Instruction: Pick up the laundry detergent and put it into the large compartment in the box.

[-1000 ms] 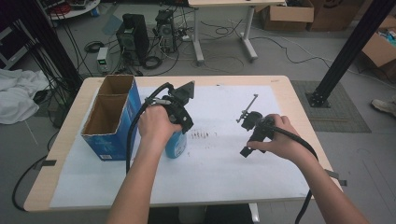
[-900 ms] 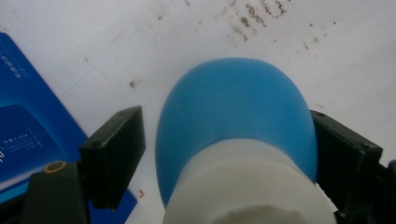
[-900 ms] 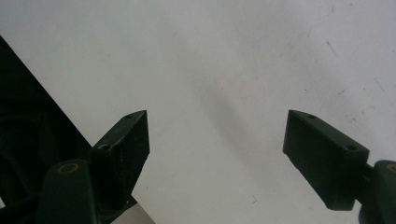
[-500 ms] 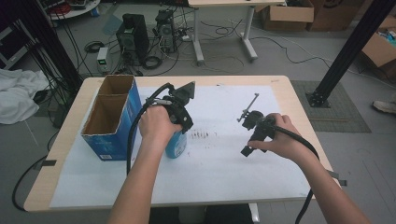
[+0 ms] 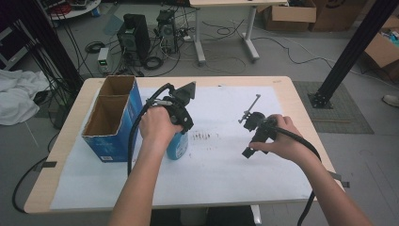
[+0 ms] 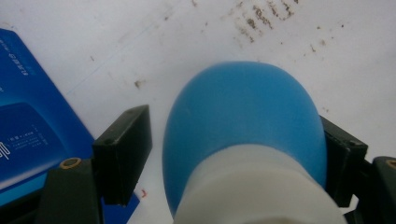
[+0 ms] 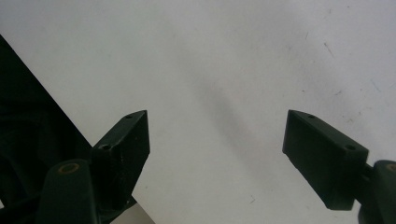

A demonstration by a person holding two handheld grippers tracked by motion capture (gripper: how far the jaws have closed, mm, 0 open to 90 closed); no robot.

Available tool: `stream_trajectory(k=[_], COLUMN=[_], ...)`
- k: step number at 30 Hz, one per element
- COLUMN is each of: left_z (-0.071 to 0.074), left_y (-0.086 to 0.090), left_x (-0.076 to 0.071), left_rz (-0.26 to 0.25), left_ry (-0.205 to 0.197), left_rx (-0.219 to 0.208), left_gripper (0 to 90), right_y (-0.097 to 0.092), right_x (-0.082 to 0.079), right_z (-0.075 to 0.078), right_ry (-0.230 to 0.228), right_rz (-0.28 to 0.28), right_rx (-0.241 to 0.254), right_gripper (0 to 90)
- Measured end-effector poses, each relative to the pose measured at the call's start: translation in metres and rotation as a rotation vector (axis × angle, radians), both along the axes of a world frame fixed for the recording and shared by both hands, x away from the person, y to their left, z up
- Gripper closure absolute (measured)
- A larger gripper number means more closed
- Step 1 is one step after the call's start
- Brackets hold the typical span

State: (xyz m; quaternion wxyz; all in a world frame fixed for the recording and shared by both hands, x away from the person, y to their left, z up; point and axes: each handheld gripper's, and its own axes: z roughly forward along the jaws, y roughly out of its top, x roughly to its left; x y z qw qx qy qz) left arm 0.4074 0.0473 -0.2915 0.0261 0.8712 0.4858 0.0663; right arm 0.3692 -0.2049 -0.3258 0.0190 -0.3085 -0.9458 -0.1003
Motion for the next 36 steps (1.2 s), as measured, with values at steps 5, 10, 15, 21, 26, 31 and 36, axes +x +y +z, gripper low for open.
stream_trajectory(k=[5, 10, 15, 21, 26, 31, 36], left_z=[0.0005, 0.0012, 0.0024, 0.0033, 0.0034, 0.0036, 0.0039], left_y=[-0.0008, -0.0019, -0.0012, -0.0018, -0.0012, -0.0005, -0.0013], left_x=[0.0001, -0.0004, -0.001, -0.0014, -0.001, -0.0003, -0.0004], left_rz=[-0.004, -0.001, 0.0, 0.002, 0.0, -0.01, -0.035], left_ry=[0.006, 0.008, 0.019, 0.023, 0.032, 0.043, 0.055], left_rx=[-0.004, -0.011, -0.017, -0.021, -0.025, -0.025, -0.017], left_gripper=[27.7, 31.0, 33.7, 37.1, 37.4, 37.6, 37.7], right_y=[-0.0012, -0.0027, -0.0029, -0.0013, -0.0009, -0.0007, -0.0005], right_x=[-0.0003, -0.0003, -0.0001, -0.0004, -0.0002, 0.0006, 0.0009], right_z=[0.0003, 0.0004, 0.0001, 0.0002, -0.0005, -0.001, -0.0006], right_ry=[0.003, 0.001, 0.002, 0.002, 0.004, 0.002, 0.0], right_rz=[-0.009, -0.009, -0.005, -0.005, -0.006, -0.006, -0.002], right_rx=[0.006, 0.009, 0.004, 0.005, 0.005, -0.008, -0.006], right_gripper=[23.0, 23.0, 23.0, 23.0, 23.0, 23.1, 23.2])
